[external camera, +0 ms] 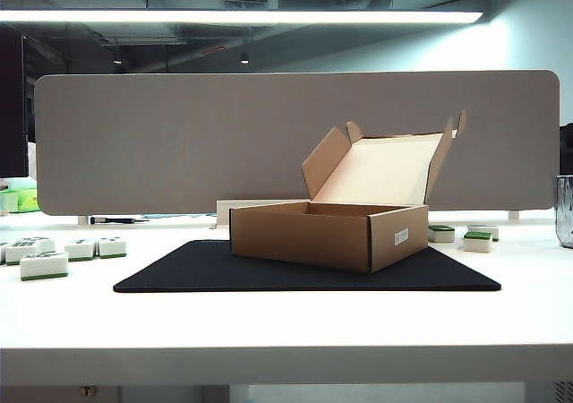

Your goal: Pick up four mahjong tiles and put them into the paper box.

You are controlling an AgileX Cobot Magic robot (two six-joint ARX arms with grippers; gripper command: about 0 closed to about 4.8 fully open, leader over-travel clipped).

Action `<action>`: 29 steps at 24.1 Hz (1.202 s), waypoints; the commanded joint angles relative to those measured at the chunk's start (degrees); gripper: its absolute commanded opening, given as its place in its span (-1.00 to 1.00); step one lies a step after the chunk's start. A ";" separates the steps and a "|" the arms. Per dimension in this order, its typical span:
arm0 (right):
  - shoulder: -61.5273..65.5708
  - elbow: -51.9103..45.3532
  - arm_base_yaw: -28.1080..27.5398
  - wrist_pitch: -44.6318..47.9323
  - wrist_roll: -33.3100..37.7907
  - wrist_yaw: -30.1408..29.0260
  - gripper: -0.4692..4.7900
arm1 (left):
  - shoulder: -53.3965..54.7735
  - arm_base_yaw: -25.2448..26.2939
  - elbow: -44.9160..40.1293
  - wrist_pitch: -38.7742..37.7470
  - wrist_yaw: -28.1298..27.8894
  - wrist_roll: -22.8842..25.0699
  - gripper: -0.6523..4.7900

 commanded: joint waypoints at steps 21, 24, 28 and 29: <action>-0.50 -4.87 2.82 0.79 -3.87 7.37 -0.82 | 0.02 -0.07 0.07 -0.66 0.20 -0.02 -0.78; -0.50 -4.87 2.80 0.79 -3.87 7.34 -0.82 | 0.02 -0.07 0.07 -0.66 0.22 -0.02 -0.78; -0.50 -4.87 2.80 0.79 -3.87 7.34 -0.82 | 0.02 -0.07 0.07 -0.66 0.20 -0.02 -0.78; -0.50 -4.87 2.80 0.79 -3.87 7.34 -0.82 | 0.02 -0.07 0.07 -0.66 0.20 -0.02 -0.78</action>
